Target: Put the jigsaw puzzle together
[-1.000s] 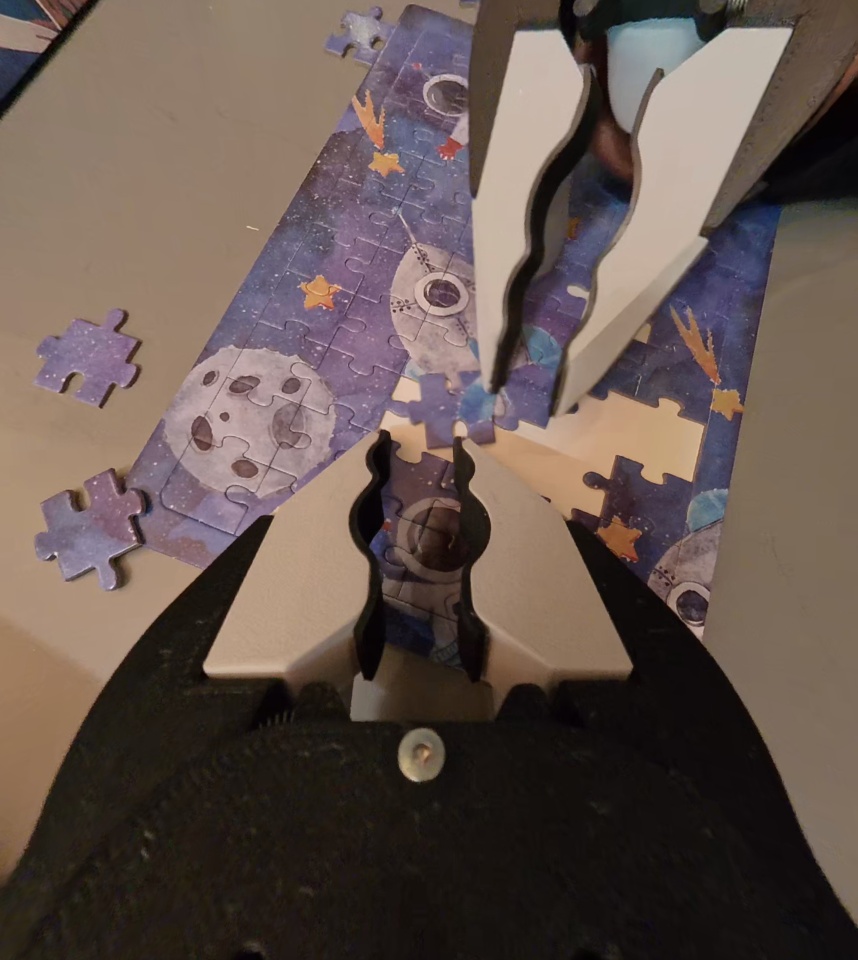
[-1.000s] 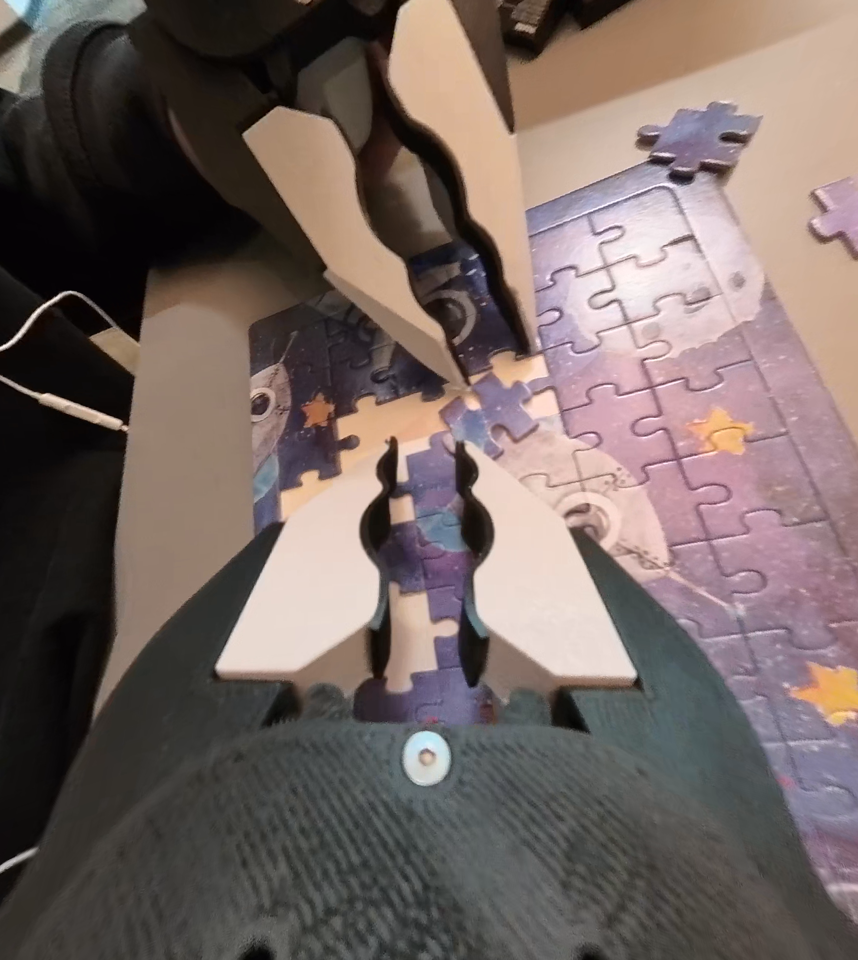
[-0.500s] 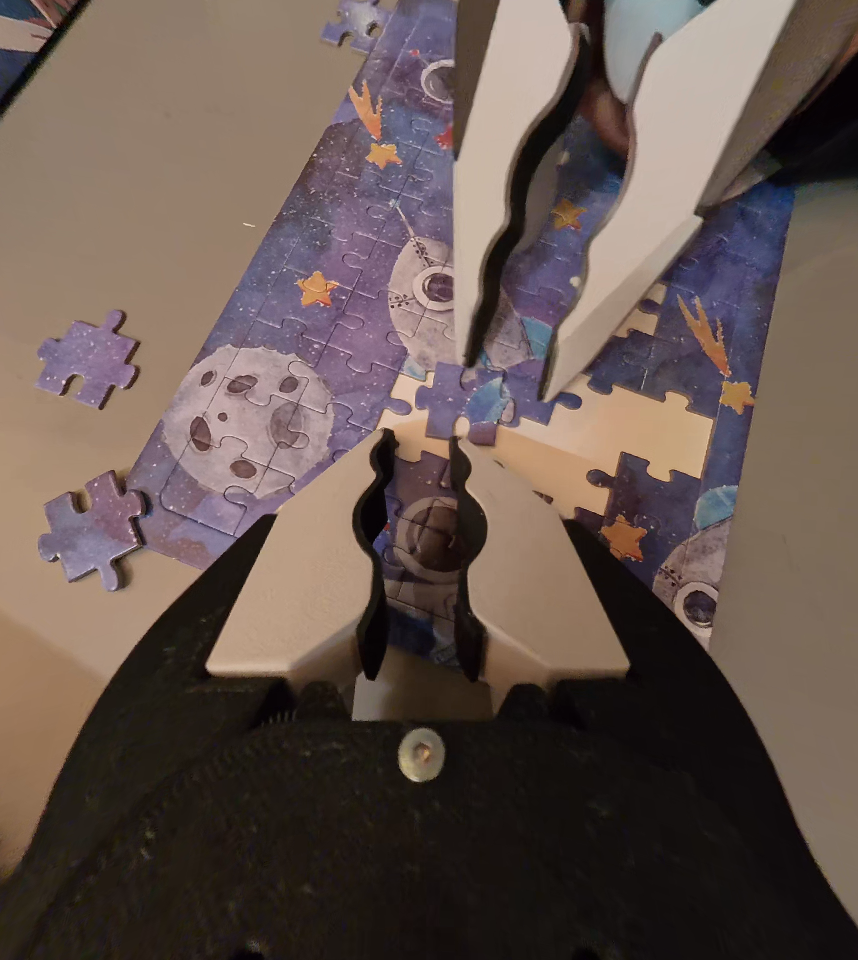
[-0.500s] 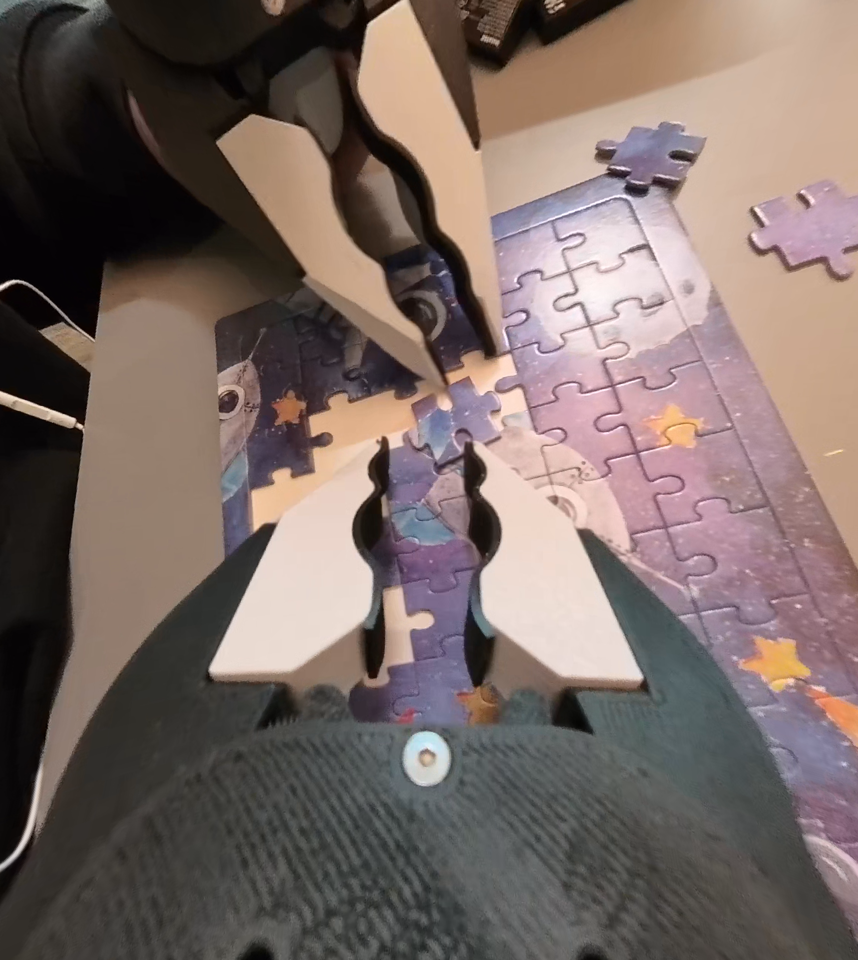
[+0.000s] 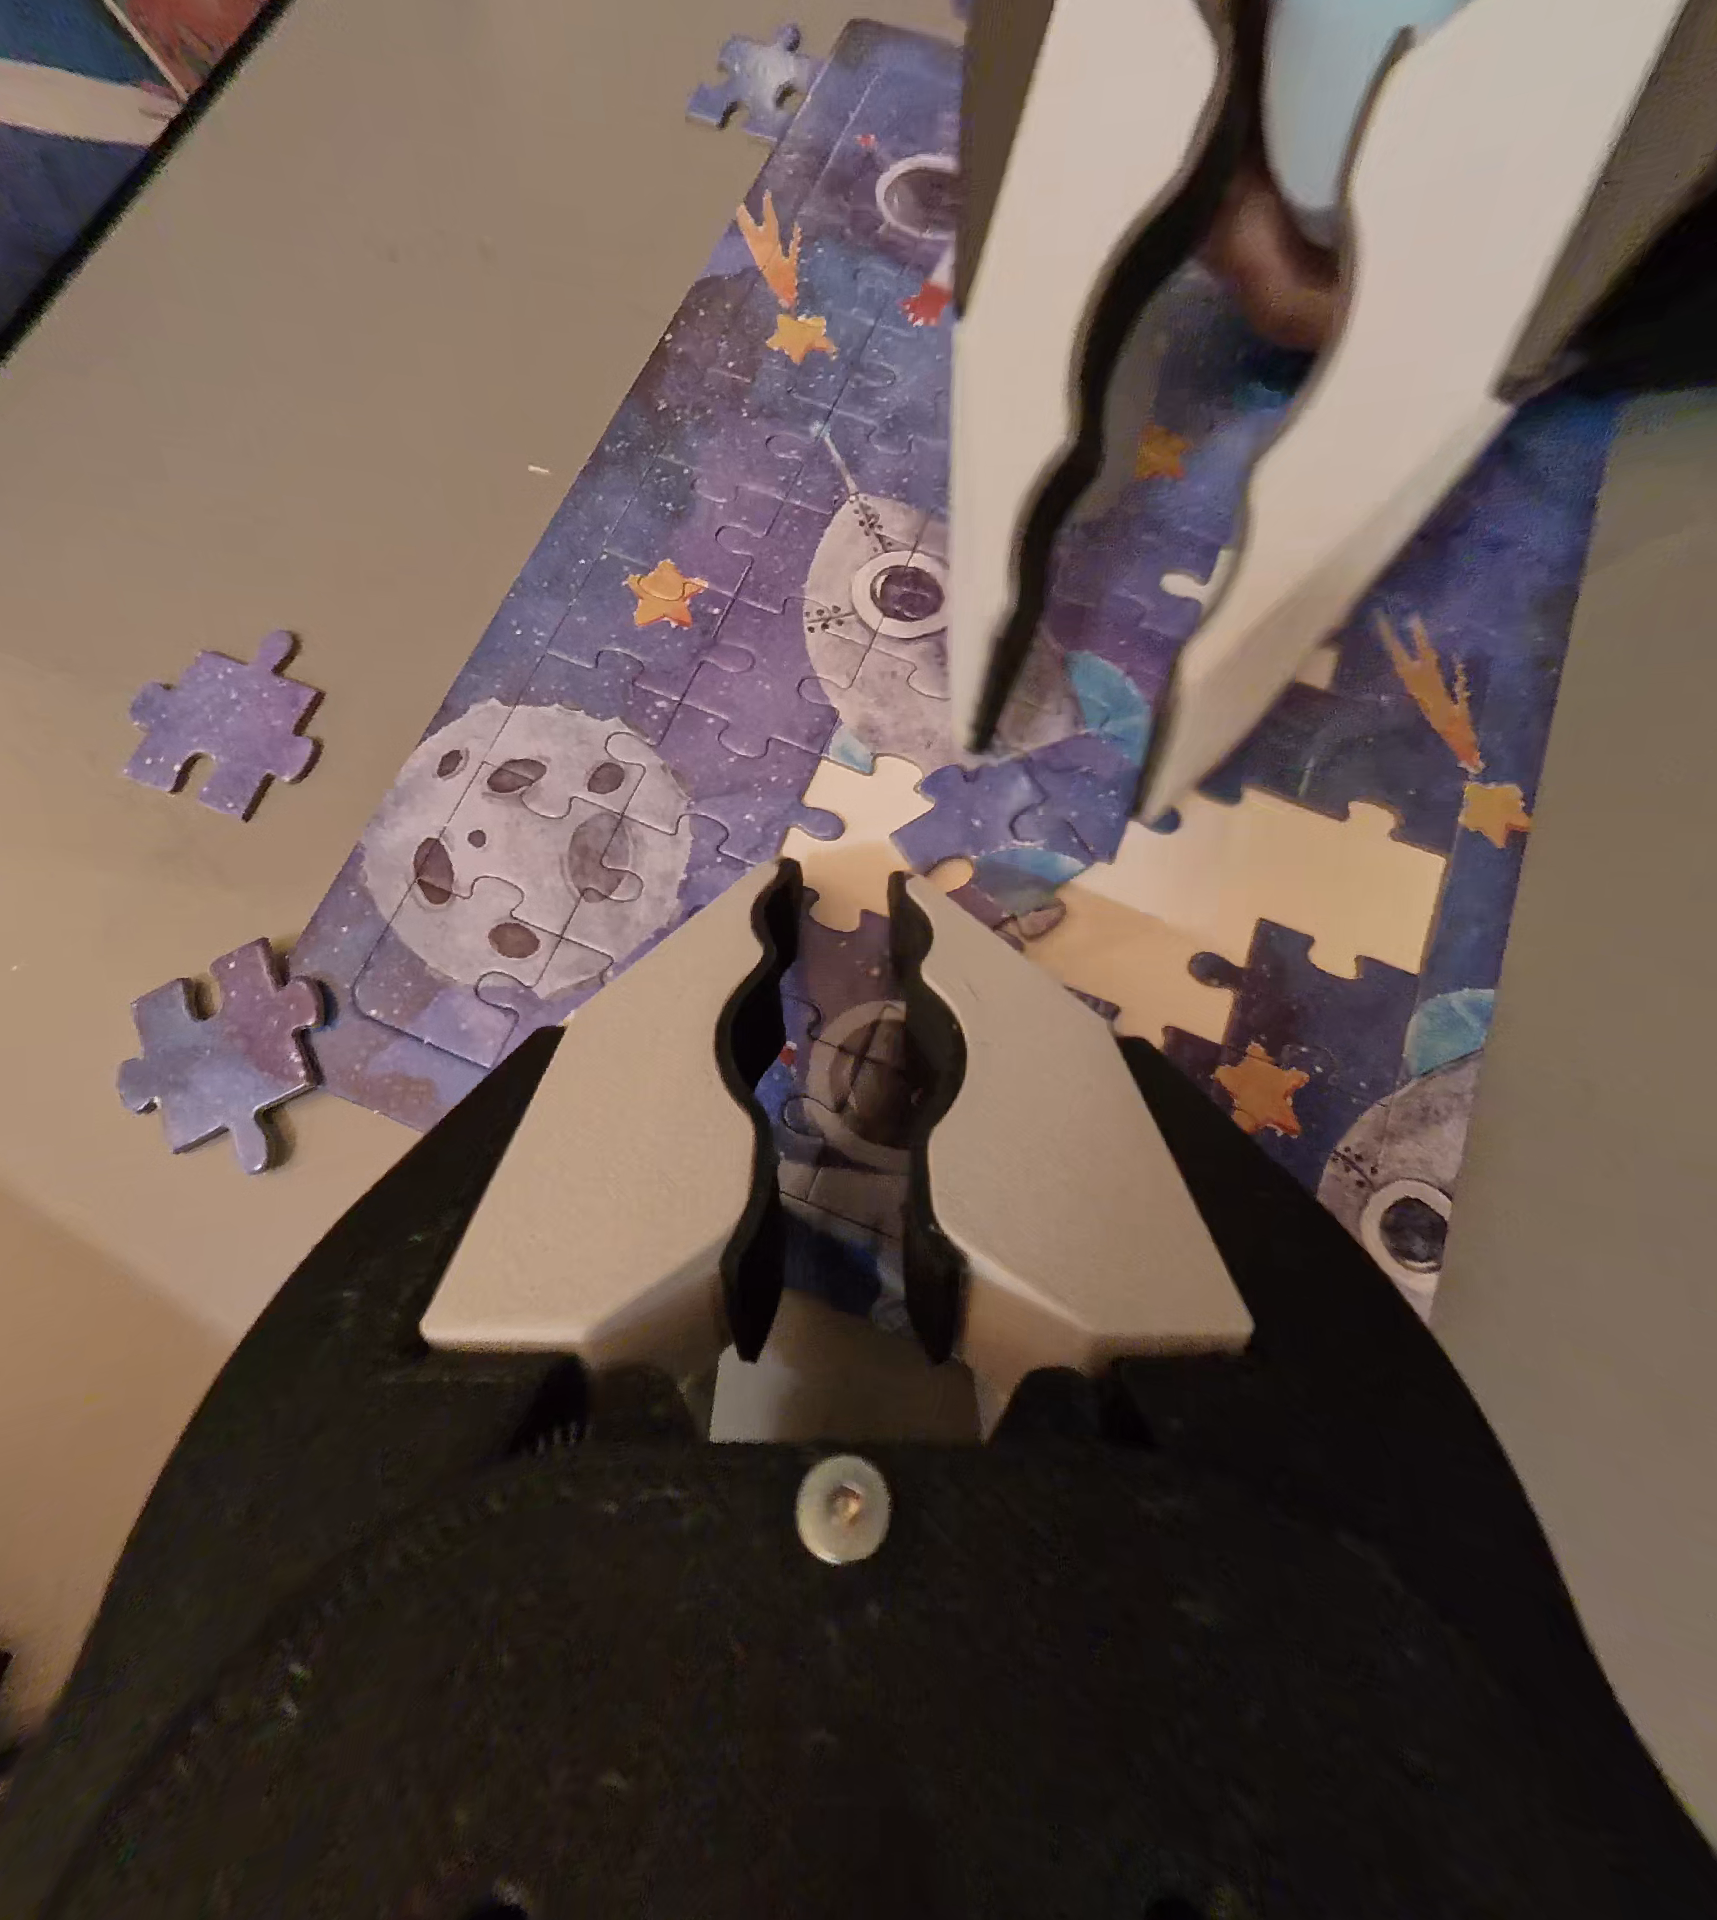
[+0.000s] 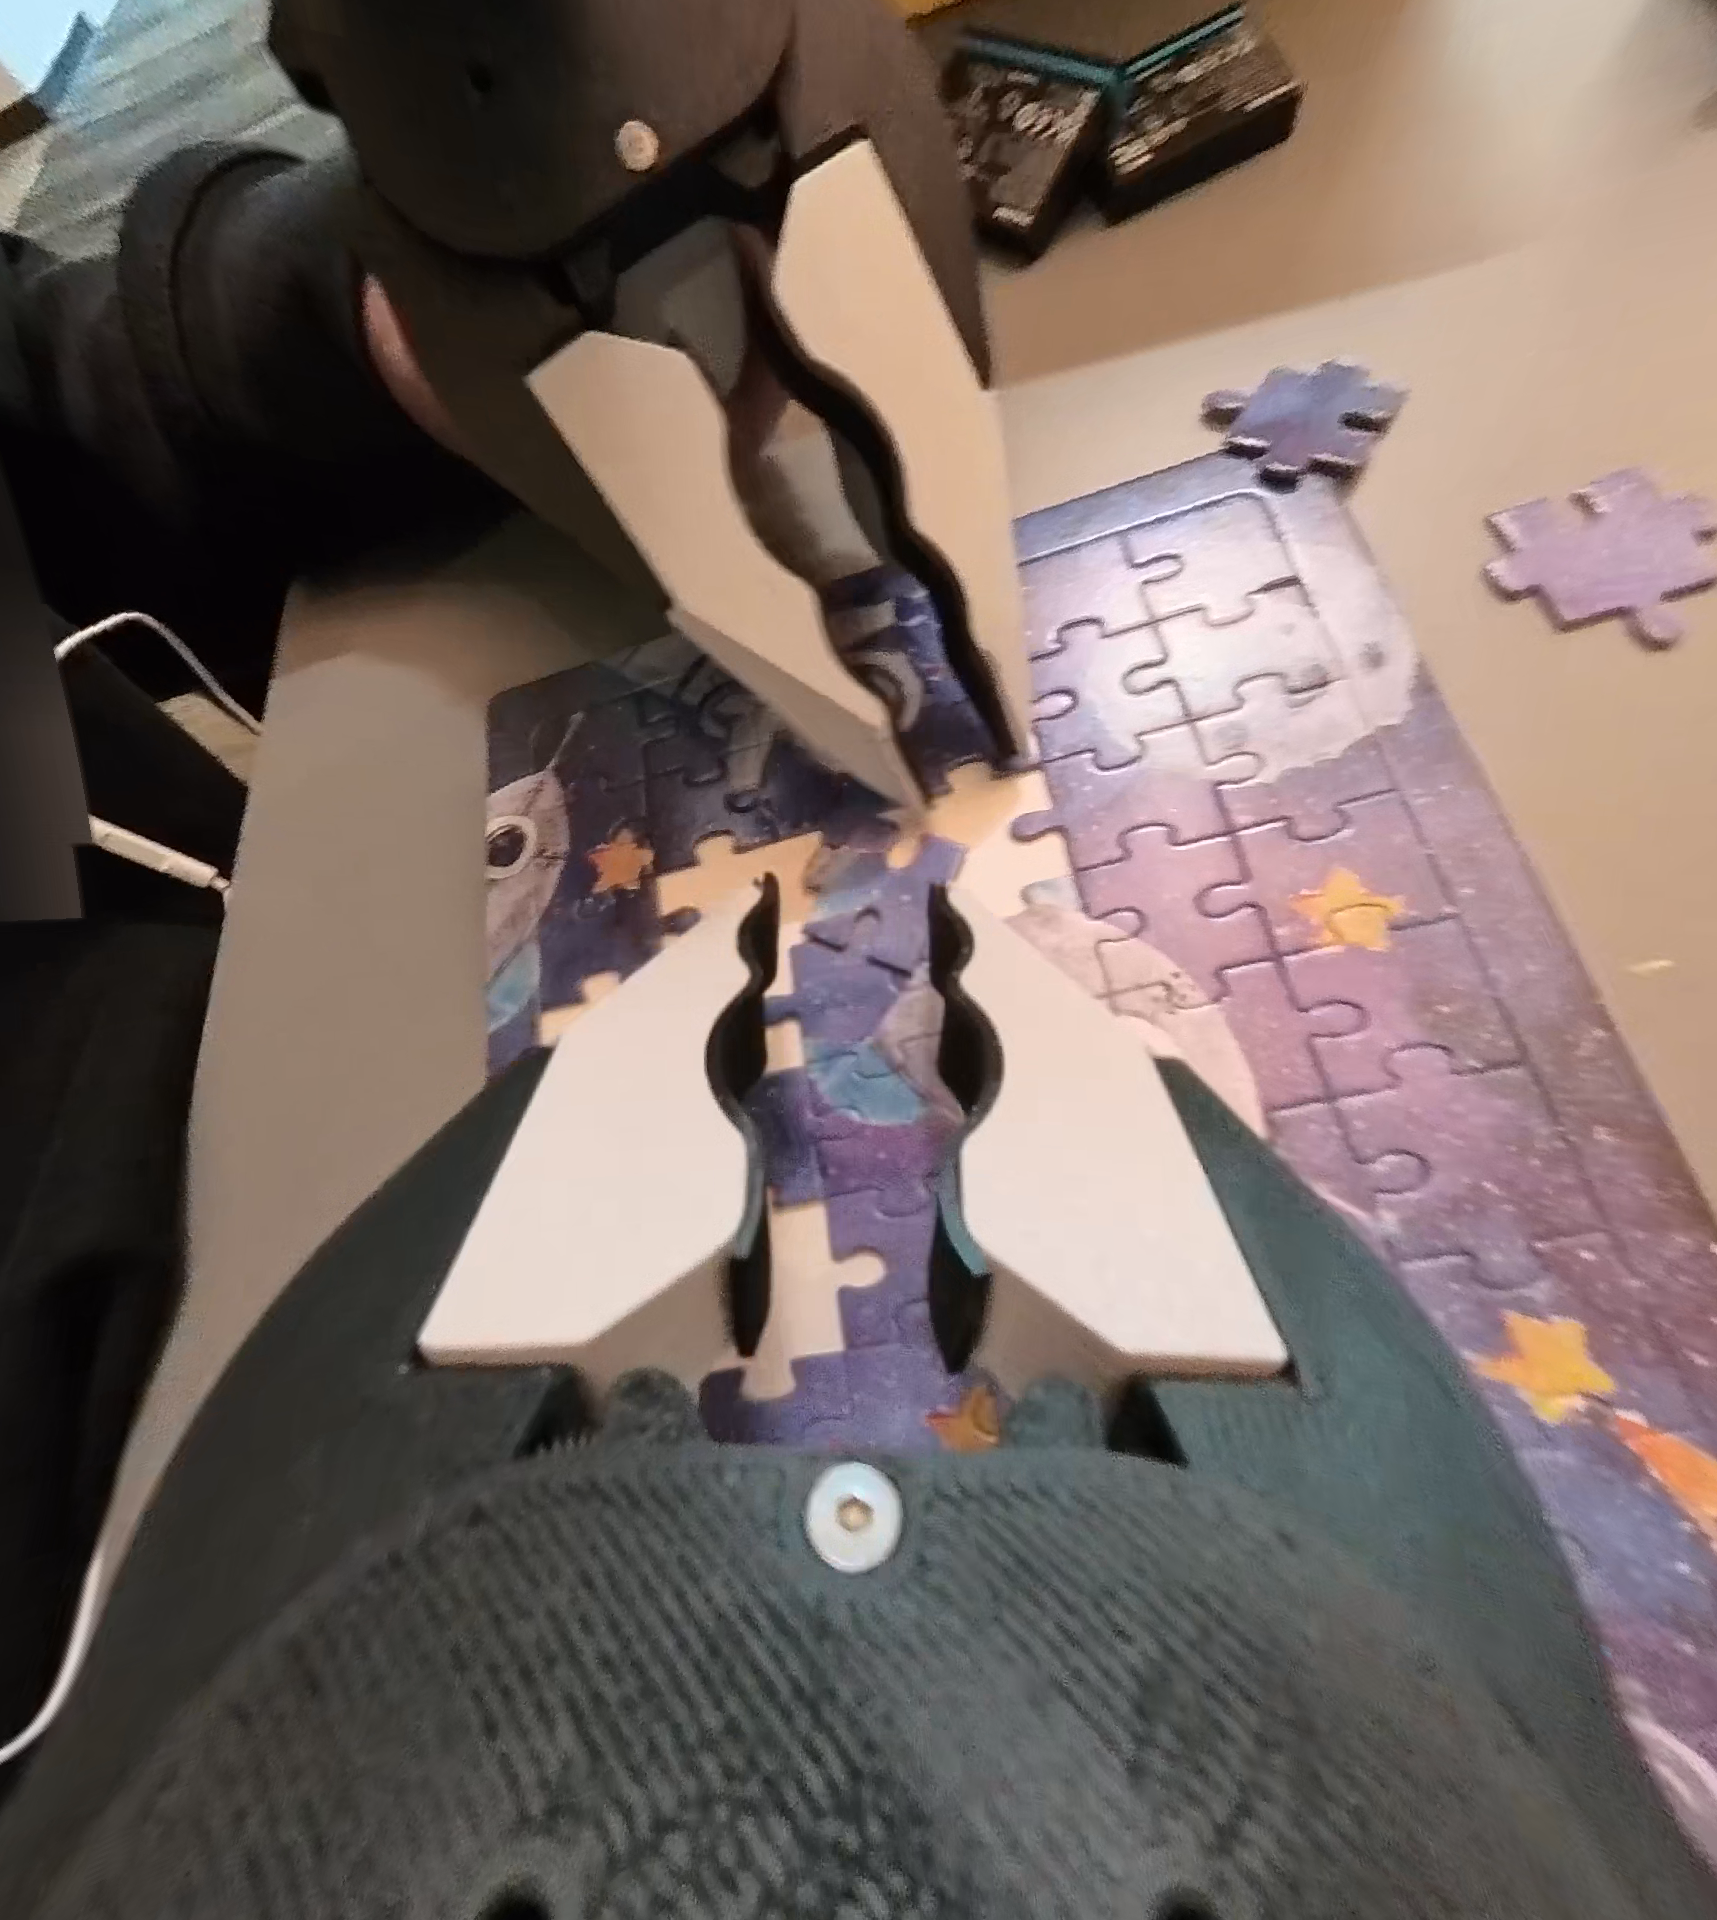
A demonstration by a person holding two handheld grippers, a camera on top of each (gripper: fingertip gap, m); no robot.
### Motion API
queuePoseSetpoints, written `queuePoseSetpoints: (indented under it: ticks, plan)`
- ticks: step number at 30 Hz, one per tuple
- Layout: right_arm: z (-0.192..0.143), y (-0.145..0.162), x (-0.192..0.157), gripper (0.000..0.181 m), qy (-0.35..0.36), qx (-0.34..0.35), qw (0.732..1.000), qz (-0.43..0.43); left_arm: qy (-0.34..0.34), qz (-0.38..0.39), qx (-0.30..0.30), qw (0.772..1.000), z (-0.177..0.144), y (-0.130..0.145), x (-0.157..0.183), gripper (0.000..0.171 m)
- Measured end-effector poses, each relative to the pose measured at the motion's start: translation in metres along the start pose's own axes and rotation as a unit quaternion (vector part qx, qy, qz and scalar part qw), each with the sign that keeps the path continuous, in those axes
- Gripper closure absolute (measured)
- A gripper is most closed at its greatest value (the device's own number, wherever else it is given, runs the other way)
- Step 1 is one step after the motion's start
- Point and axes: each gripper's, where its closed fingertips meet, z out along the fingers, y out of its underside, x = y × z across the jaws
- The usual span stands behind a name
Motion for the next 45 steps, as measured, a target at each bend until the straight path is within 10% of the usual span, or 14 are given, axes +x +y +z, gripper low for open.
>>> queuePoseSetpoints:
  ticks: [5, 10, 19, 45]
  plan:
    - [-0.002, 0.003, 0.013, 0.152, 0.04, -0.004, 0.999, -0.011, 0.097, -0.02, 0.036, 0.994, -0.008, -0.011, 0.029, 0.123]
    - [-0.005, 0.002, 0.02, 0.153, 0.059, 0.001, 0.998, -0.01, 0.041, -0.028, -0.003, 0.999, 0.0, -0.005, 0.027, 0.112]
    - [-0.013, -0.003, 0.025, 0.154, 0.074, 0.02, 0.997, -0.008, 0.018, -0.011, -0.022, 1.0, 0.008, -0.001, 0.032, 0.139]
    - [-0.031, -0.014, 0.028, 0.156, 0.109, 0.043, 0.993, -0.024, 0.115, 0.085, -0.003, 0.99, 0.001, -0.001, 0.066, 0.14]
